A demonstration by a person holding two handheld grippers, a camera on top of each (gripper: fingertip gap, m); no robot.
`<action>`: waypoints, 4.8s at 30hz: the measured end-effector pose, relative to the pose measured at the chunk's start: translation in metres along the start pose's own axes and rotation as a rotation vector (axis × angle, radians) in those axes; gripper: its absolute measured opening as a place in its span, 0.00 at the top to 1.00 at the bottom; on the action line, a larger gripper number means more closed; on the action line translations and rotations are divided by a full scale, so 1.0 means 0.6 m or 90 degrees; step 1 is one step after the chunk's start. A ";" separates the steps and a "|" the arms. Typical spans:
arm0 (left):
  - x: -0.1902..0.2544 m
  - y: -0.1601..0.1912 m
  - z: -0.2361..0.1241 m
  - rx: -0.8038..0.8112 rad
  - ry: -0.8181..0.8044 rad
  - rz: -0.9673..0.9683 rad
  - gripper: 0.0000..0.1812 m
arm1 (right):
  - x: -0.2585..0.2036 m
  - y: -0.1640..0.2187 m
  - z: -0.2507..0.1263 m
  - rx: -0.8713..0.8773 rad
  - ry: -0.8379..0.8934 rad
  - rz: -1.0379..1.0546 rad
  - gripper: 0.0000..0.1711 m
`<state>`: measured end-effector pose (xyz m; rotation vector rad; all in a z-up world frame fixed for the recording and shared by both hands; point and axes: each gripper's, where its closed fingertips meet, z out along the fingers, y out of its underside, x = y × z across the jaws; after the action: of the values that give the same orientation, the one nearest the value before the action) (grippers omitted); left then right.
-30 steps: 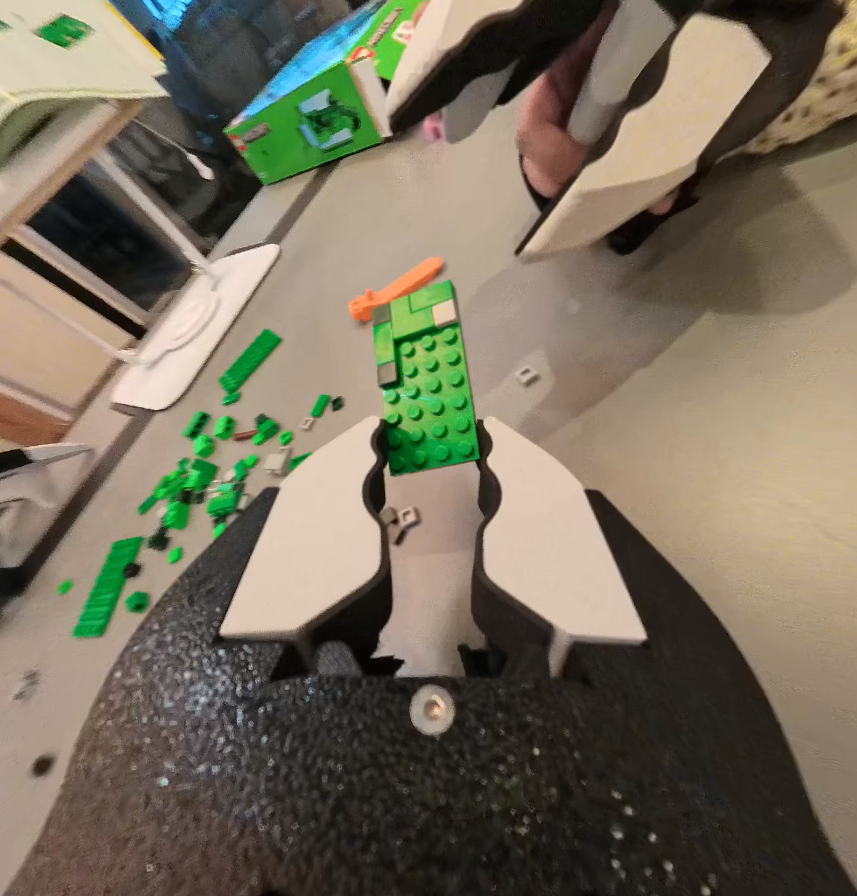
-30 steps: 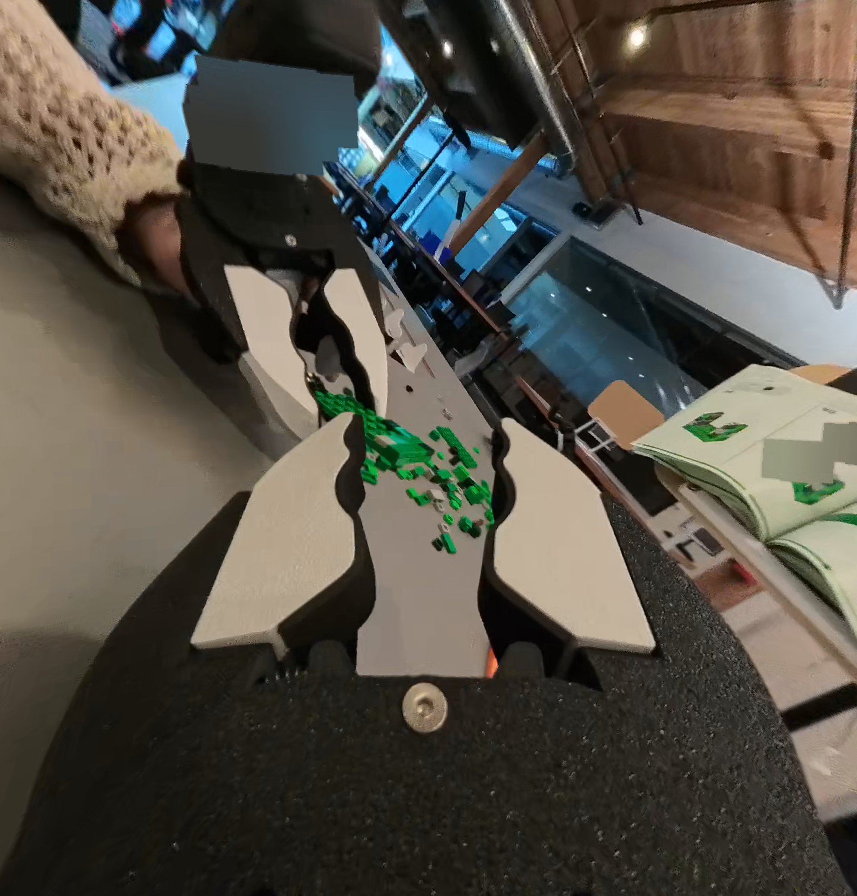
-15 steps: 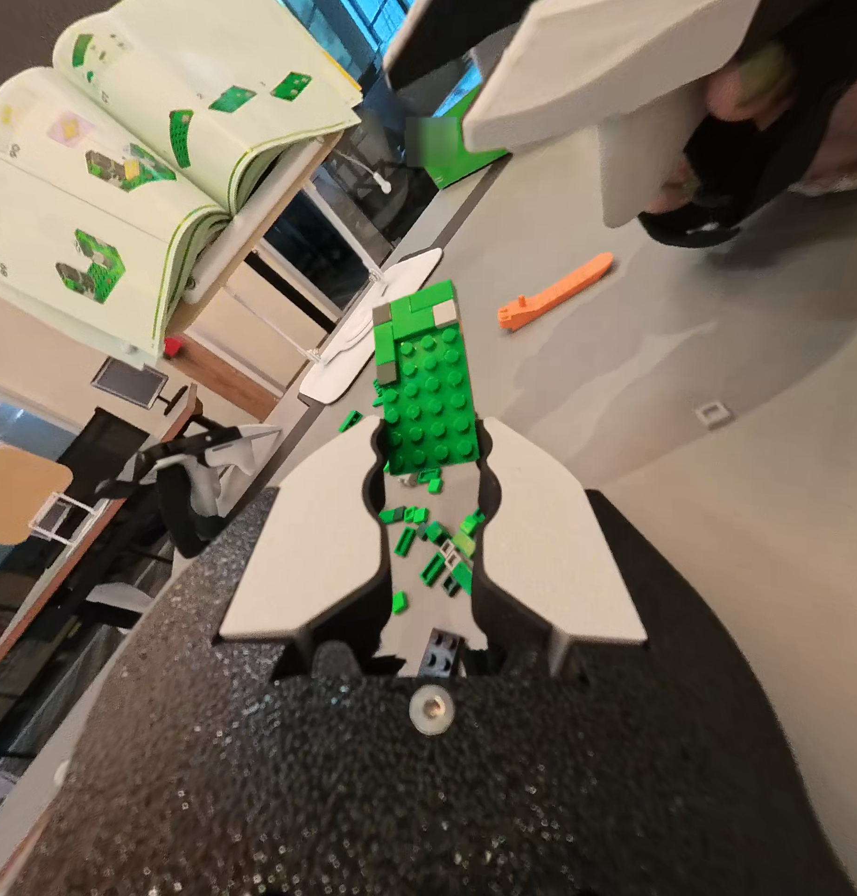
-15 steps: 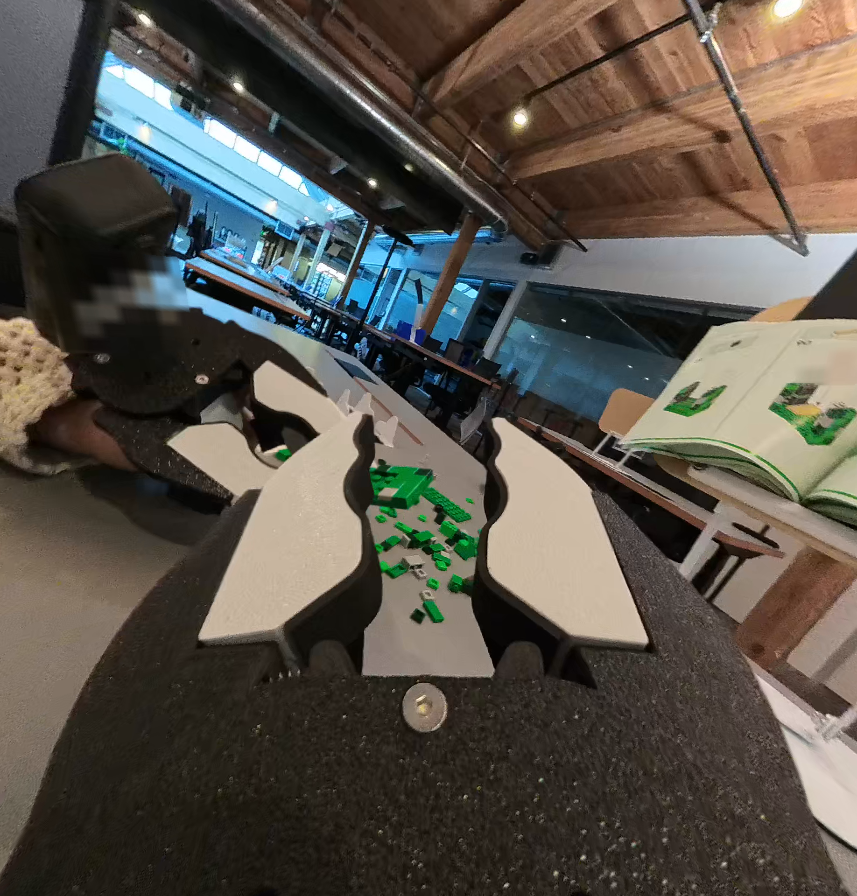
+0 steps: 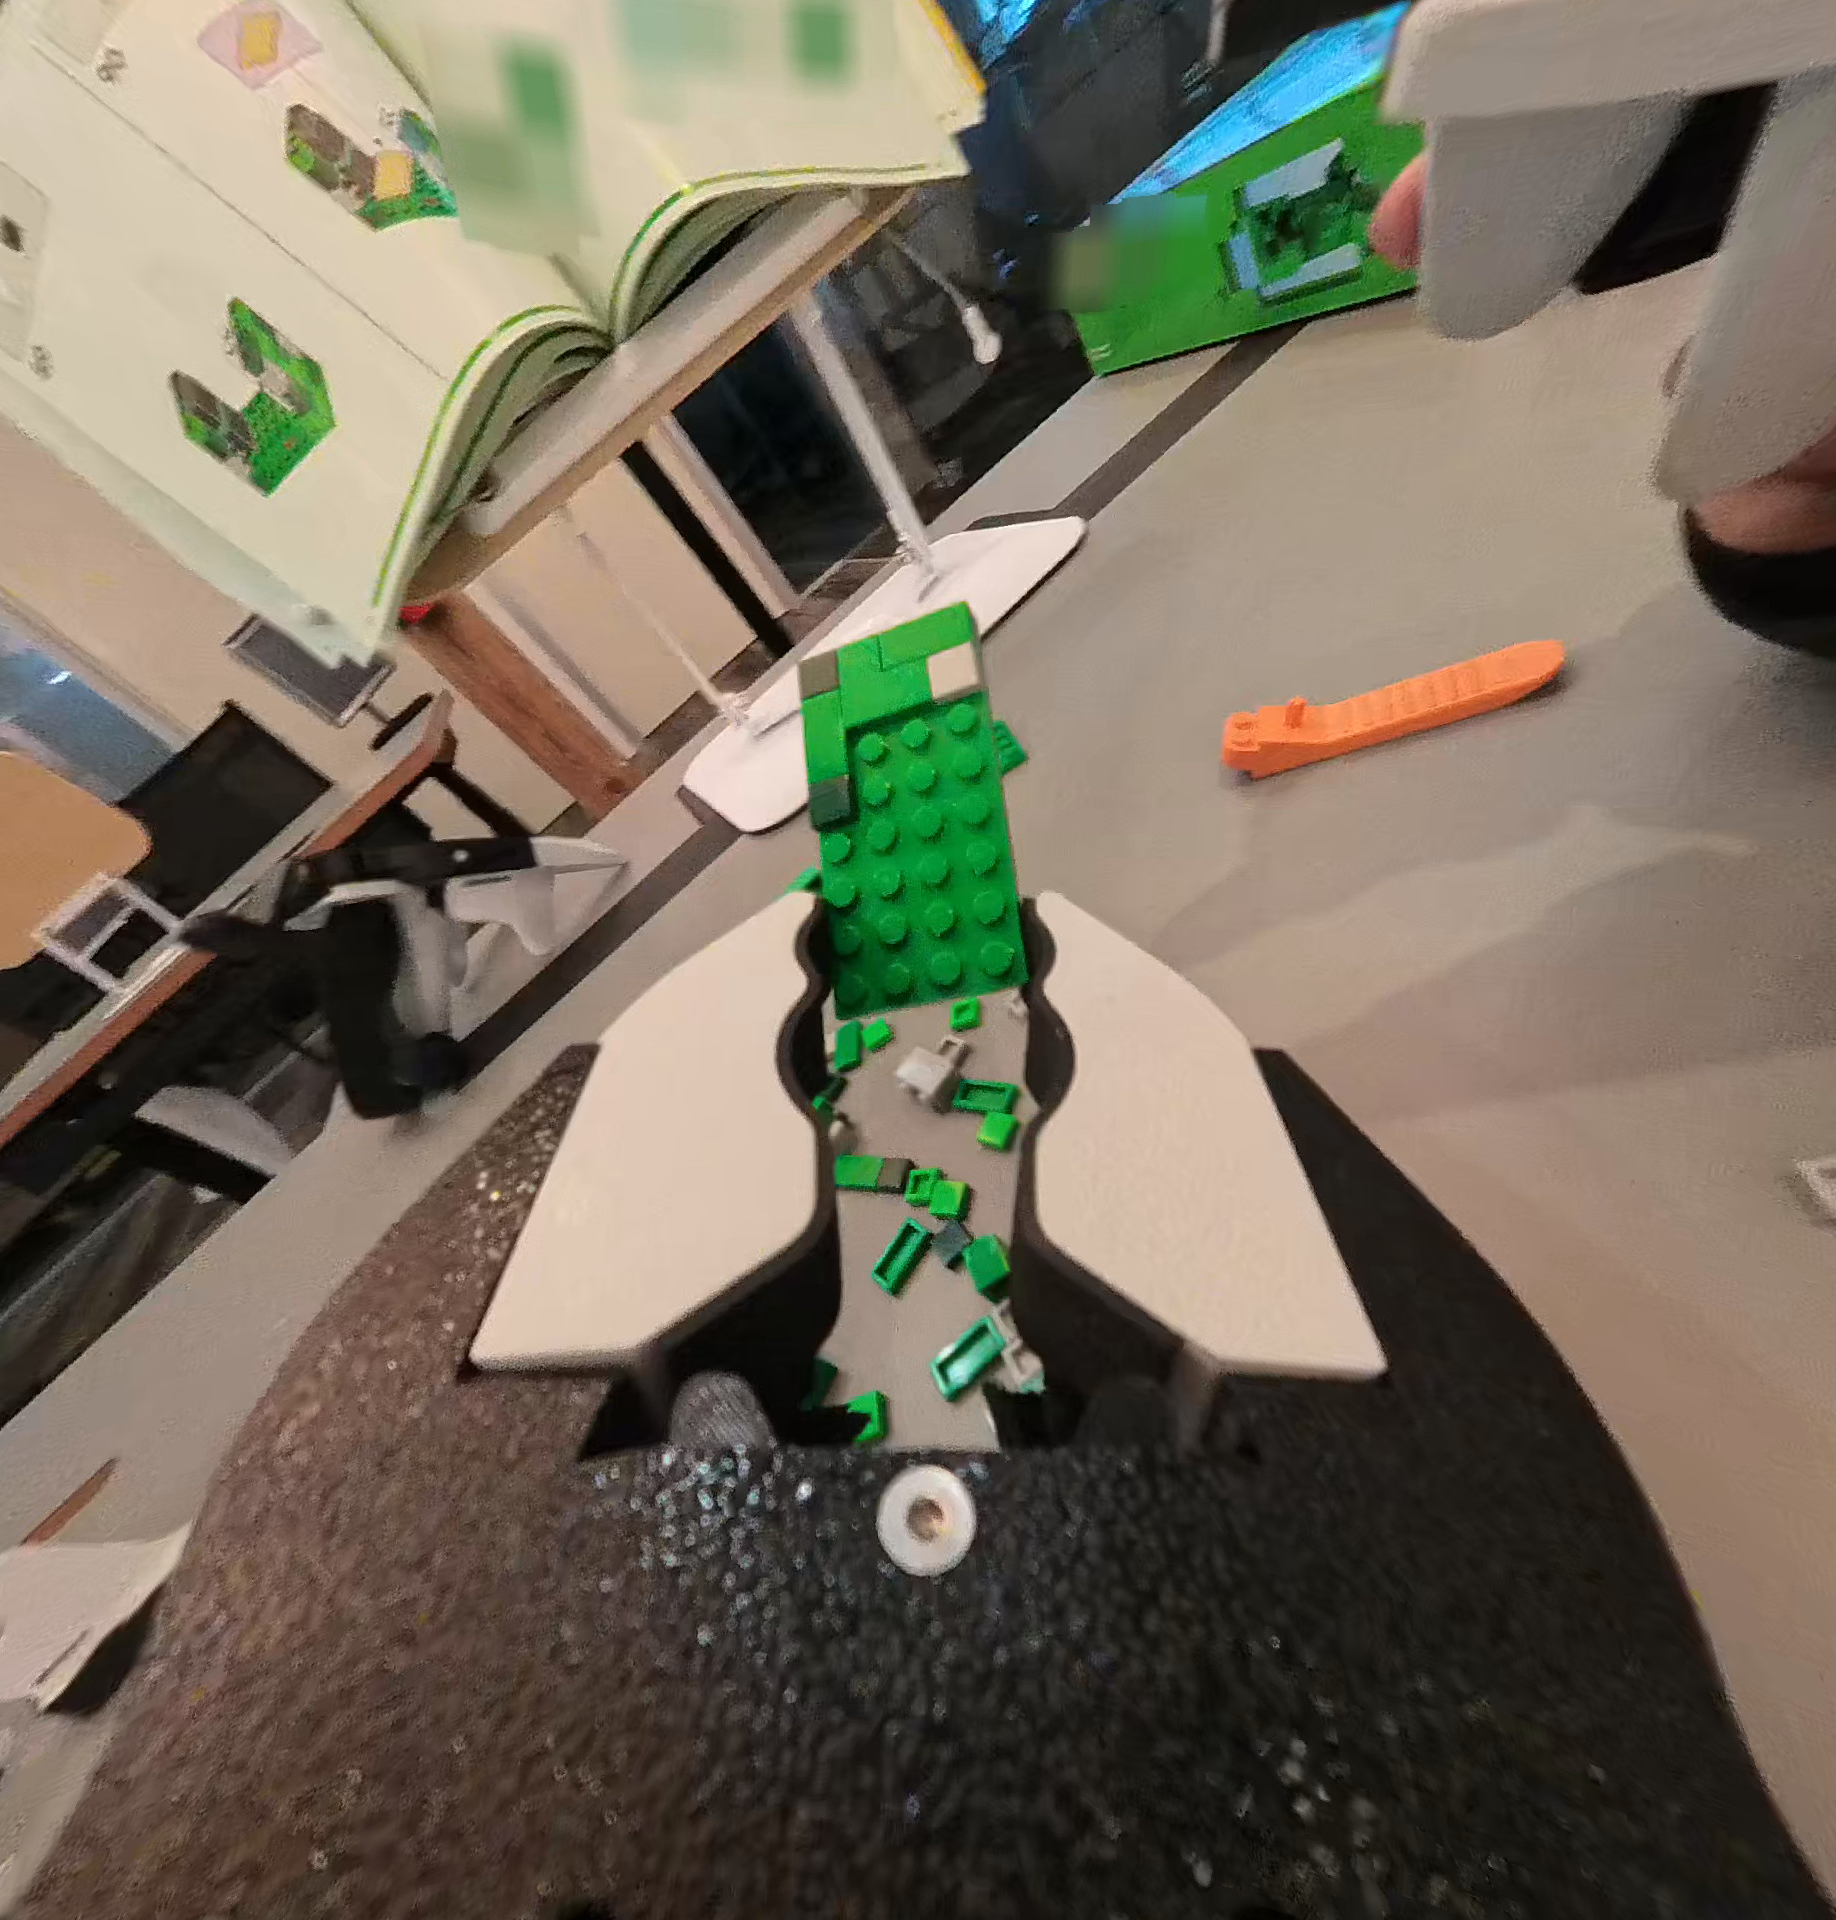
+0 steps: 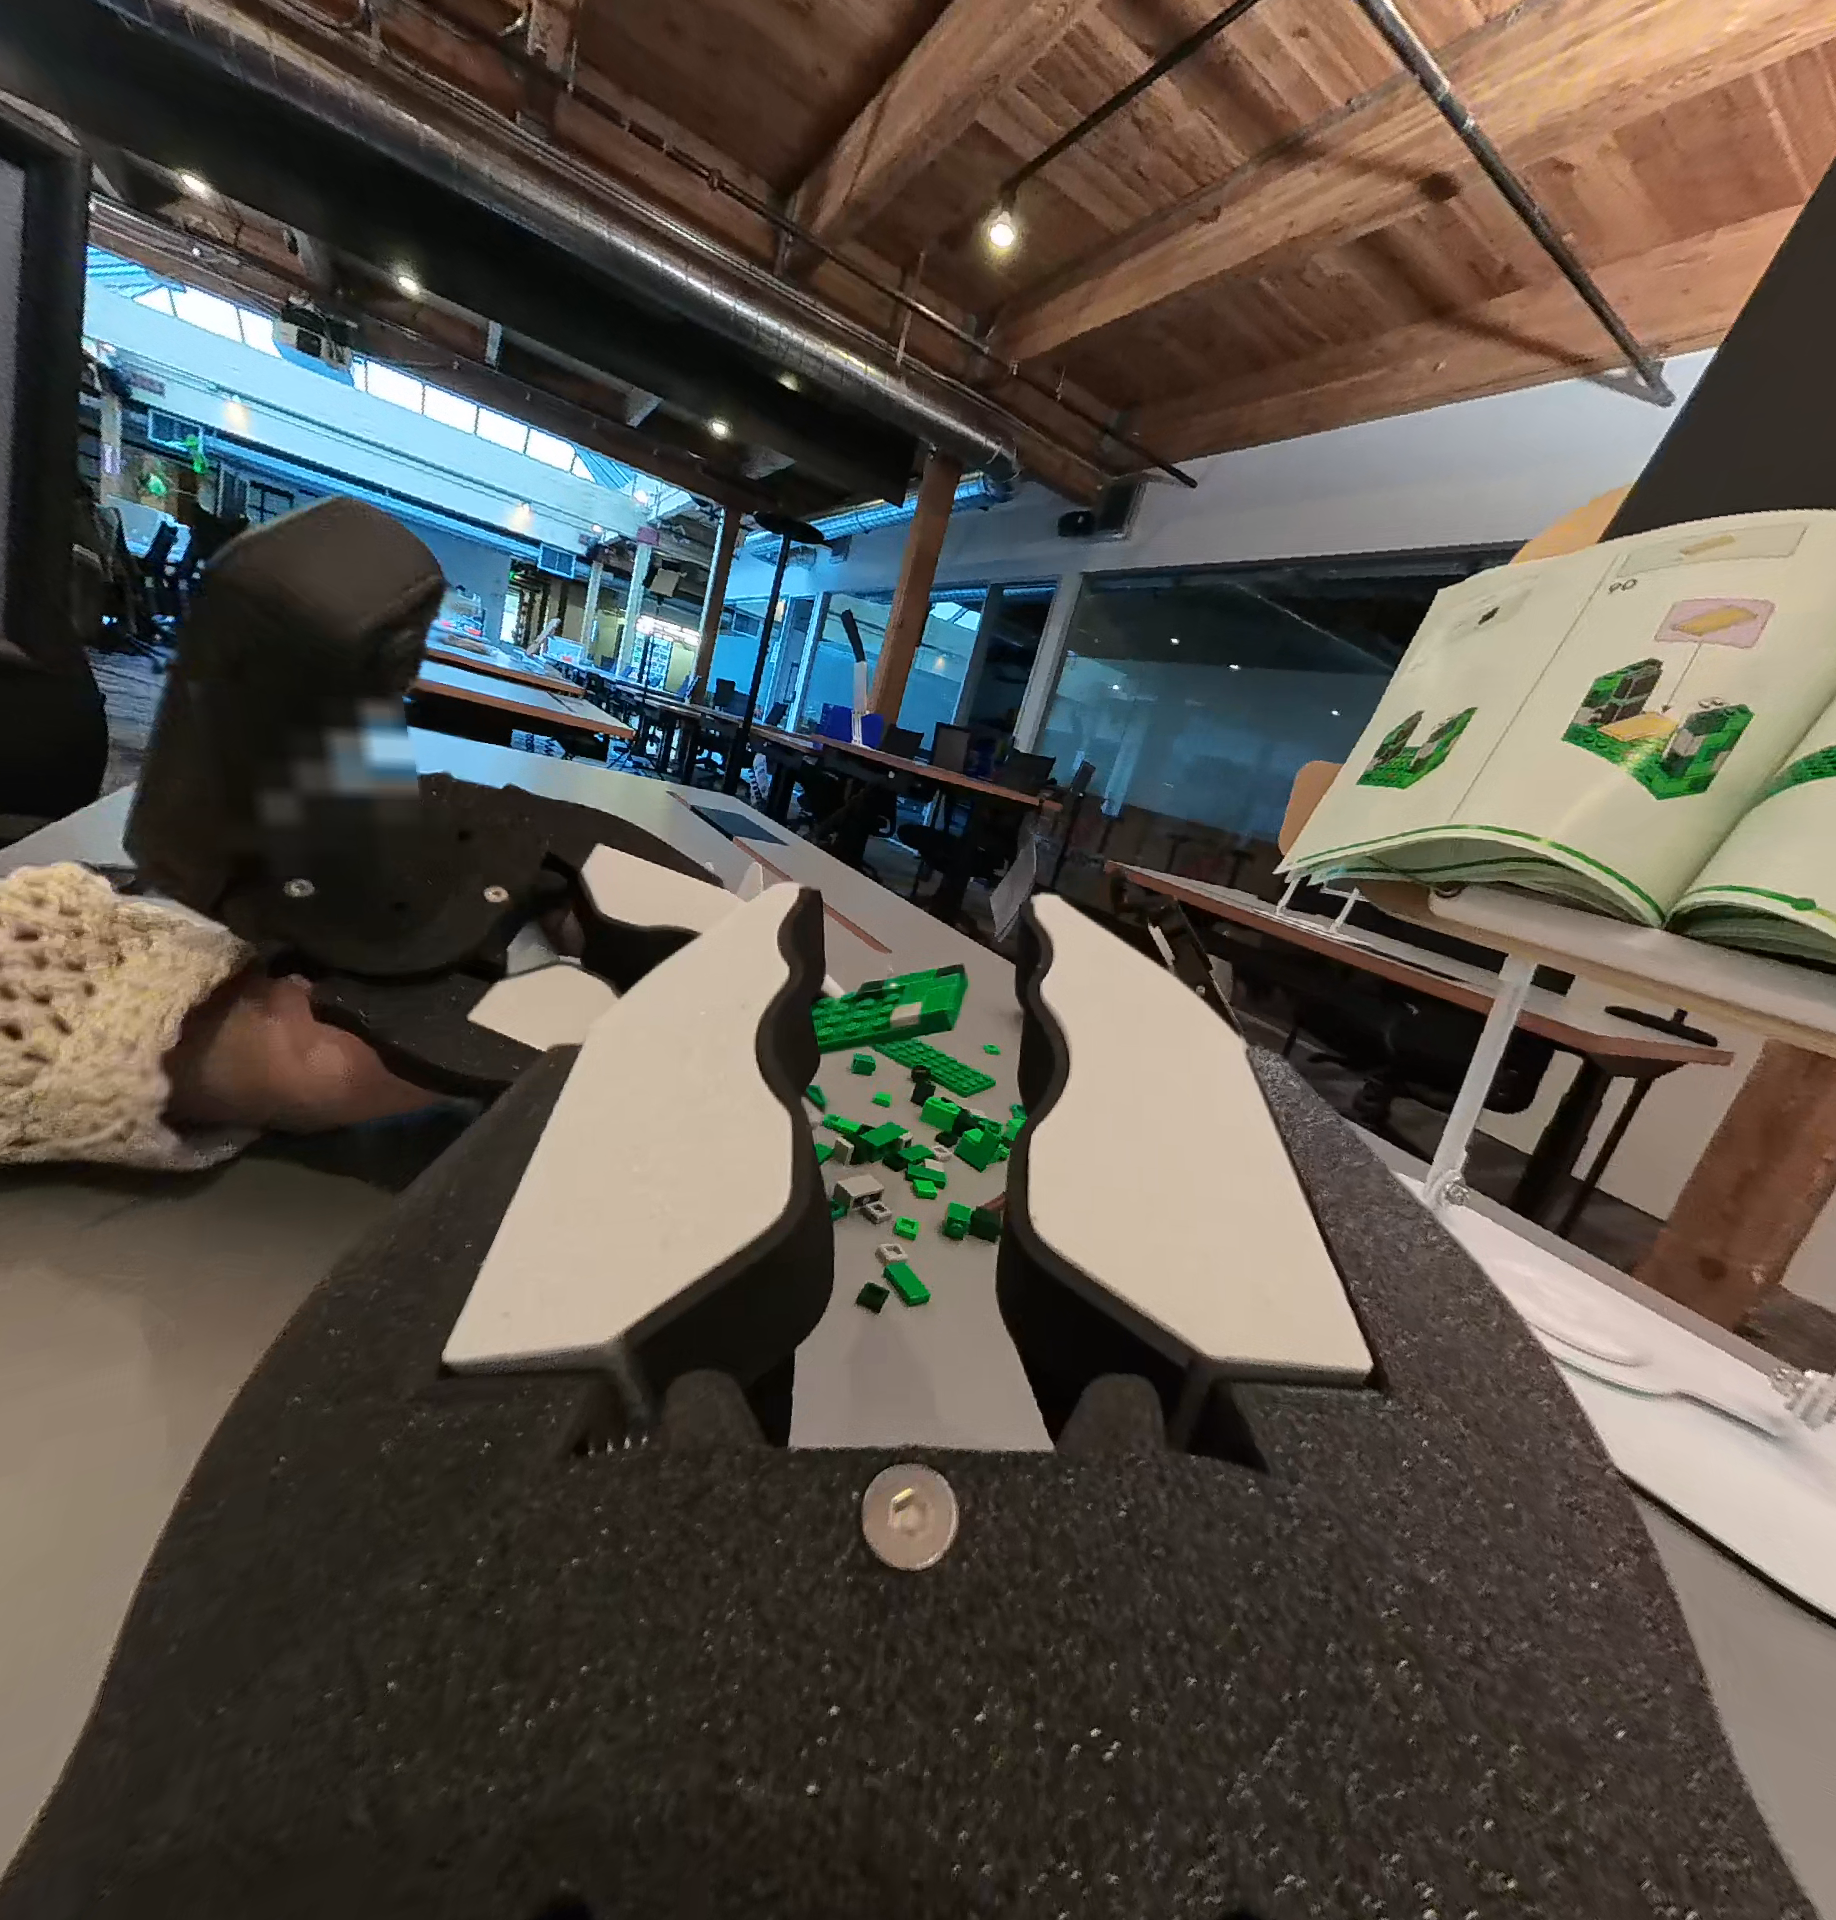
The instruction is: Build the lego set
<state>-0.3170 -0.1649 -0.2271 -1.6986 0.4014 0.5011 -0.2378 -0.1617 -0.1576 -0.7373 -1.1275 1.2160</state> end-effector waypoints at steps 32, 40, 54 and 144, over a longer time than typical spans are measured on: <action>0.140 0.062 -0.141 -0.159 0.562 0.088 0.81 | 0.010 0.020 0.002 -0.048 0.036 -0.052 0.87; 0.123 0.049 -0.117 -0.103 0.466 0.173 0.81 | 0.003 0.021 0.003 -0.051 0.023 -0.062 0.89; 0.085 0.019 -0.101 -0.009 0.376 0.131 0.81 | -0.017 0.023 0.003 -0.057 -0.015 -0.088 0.92; -0.132 0.141 -0.092 -0.199 0.041 -0.004 0.81 | 0.016 0.247 0.062 -0.914 -0.509 -0.054 0.91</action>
<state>-0.4222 -0.2352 -0.2469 -2.0210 0.3781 0.5266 -0.3231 -0.1217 -0.2780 -1.2258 -2.7314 0.4144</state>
